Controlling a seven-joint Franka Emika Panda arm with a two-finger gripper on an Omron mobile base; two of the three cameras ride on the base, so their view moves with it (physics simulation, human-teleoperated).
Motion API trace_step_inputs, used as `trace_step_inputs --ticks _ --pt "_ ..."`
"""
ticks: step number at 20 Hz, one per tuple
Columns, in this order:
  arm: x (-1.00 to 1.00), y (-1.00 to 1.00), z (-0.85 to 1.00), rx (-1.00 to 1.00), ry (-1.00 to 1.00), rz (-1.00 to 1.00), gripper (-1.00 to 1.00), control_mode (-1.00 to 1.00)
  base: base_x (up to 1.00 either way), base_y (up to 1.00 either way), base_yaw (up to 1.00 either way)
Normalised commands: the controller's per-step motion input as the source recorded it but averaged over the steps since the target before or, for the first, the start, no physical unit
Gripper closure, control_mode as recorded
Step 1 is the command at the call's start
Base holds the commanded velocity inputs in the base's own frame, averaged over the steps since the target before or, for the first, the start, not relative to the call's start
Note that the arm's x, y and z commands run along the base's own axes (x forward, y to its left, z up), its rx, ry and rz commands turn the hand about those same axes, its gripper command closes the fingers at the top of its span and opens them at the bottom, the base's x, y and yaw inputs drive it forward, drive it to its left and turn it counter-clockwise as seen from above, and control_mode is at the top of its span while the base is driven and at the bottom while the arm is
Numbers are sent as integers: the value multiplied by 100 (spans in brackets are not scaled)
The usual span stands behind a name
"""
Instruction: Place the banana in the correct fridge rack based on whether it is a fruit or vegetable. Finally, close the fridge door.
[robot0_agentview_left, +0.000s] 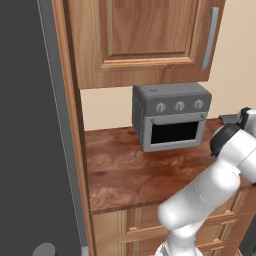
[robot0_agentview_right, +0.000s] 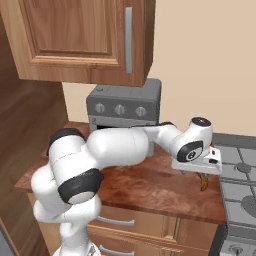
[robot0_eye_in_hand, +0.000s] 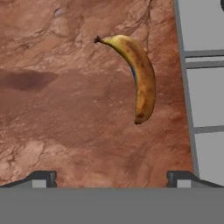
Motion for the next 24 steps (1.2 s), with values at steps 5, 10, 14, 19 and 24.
trace_step_inputs --ticks 5,10,14,19,24 --pt "25 -11 -33 1 0 3 -100 -100 0 0 0" --pt "21 -11 -39 0 0 0 -100 -100 0 0 0" --pt "11 -32 -12 5 0 1 -100 -100 0 0 0" --pt "7 -37 0 7 0 0 -100 -100 0 0 0" --pt "17 -9 -14 1 0 0 -100 -100 0 0 0"
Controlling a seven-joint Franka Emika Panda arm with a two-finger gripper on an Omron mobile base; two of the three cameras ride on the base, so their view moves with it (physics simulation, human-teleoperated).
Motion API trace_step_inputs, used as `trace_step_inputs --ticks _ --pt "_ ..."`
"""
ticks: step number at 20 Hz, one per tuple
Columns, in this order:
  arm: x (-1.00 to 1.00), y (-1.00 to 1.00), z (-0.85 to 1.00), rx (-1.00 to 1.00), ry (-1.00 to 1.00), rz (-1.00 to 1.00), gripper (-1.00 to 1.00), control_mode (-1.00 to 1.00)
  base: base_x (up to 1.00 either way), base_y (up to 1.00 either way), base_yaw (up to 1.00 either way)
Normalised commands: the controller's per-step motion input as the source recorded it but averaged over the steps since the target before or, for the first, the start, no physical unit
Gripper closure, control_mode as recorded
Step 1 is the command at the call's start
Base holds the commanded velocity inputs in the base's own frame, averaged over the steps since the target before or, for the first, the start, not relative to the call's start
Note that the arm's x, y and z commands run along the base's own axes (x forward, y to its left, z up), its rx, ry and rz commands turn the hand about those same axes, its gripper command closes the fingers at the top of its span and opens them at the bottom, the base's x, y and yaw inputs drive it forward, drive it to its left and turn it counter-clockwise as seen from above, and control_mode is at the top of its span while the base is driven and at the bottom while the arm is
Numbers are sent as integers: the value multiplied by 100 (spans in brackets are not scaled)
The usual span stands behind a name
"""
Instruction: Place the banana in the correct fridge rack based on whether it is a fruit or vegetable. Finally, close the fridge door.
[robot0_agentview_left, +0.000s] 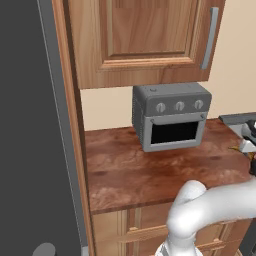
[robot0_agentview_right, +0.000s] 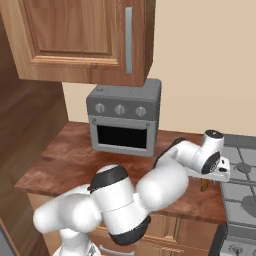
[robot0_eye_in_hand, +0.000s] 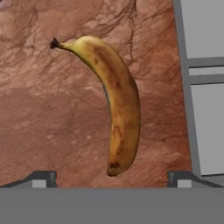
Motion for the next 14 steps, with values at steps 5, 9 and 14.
trace_step_inputs --ticks 5,9,14 --pt "17 2 -33 0 0 0 -100 -100 0 0 0" --pt "30 0 -34 0 0 0 100 -100 0 0 0" --pt "31 -1 -37 0 0 0 100 -100 0 0 0"
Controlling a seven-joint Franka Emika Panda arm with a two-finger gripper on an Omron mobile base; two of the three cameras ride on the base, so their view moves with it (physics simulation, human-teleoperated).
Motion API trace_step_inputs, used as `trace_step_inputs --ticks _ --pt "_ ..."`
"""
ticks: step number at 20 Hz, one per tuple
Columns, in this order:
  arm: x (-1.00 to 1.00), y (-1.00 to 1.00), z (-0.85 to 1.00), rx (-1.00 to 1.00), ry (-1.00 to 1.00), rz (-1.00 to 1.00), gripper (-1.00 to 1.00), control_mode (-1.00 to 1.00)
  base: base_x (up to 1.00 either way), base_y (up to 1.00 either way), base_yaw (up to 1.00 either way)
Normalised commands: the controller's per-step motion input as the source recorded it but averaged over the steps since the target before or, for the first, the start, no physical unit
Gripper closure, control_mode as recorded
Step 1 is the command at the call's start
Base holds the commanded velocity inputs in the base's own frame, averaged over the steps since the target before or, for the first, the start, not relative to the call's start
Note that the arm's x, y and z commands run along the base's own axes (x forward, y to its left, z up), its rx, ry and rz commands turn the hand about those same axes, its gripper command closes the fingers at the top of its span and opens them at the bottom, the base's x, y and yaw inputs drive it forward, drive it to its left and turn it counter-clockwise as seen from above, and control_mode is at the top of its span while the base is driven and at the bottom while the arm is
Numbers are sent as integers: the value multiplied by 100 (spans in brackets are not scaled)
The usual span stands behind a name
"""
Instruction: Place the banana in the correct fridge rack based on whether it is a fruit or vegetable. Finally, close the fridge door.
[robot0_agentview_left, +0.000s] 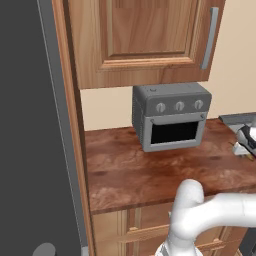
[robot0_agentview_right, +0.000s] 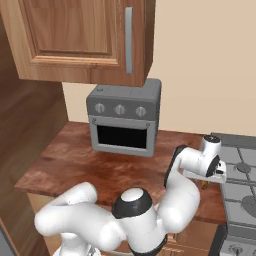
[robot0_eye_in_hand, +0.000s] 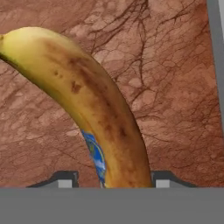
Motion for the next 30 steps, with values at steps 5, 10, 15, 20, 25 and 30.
trace_step_inputs --ticks 5,10,15,20,25,30 --pt "17 -23 -46 0 0 0 100 -100 0 0 0" --pt "9 -3 -39 0 -2 0 100 -100 0 0 0" --pt "-14 14 6 0 -7 0 100 -100 0 0 0" --pt "-73 74 87 -9 -10 2 100 -100 0 0 0" --pt "-76 100 88 -20 -17 6 100 -100 0 0 0" --pt "-72 100 70 -17 -26 4 100 -100 0 0 0"
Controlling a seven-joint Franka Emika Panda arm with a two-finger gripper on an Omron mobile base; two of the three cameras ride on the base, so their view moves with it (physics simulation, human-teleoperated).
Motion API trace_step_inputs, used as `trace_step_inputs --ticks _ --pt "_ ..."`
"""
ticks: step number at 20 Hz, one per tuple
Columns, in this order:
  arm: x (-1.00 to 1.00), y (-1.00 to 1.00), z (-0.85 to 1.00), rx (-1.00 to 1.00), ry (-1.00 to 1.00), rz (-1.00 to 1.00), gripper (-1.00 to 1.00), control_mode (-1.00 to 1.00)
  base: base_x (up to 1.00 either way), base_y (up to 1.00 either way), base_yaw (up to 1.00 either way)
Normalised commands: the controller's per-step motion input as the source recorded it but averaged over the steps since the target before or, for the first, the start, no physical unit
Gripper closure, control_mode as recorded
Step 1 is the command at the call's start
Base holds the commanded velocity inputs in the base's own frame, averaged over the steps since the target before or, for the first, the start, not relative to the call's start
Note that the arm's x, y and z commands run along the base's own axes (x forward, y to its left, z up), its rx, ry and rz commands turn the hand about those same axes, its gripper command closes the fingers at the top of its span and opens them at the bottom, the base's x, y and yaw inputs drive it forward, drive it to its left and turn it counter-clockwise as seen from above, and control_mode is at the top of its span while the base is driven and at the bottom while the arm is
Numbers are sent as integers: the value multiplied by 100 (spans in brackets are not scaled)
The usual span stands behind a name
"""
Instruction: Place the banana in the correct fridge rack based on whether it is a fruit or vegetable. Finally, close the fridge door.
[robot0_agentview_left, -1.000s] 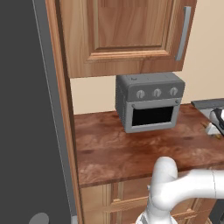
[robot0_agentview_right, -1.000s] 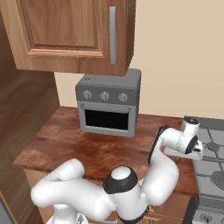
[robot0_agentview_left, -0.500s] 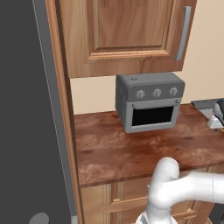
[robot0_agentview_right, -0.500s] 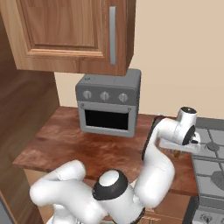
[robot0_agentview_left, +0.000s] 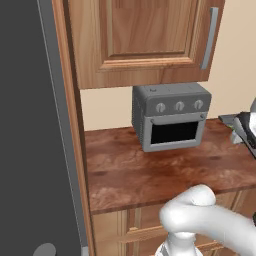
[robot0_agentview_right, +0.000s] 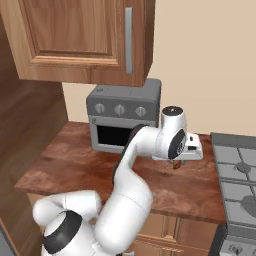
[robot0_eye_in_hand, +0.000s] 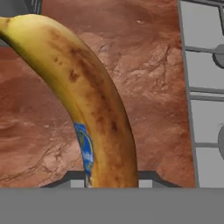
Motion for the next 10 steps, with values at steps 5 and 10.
trace_step_inputs --ticks 5,10 --pt "-41 100 64 -1 -8 12 100 -100 0 0 0" --pt "-34 100 49 0 -8 18 100 -100 0 0 0"
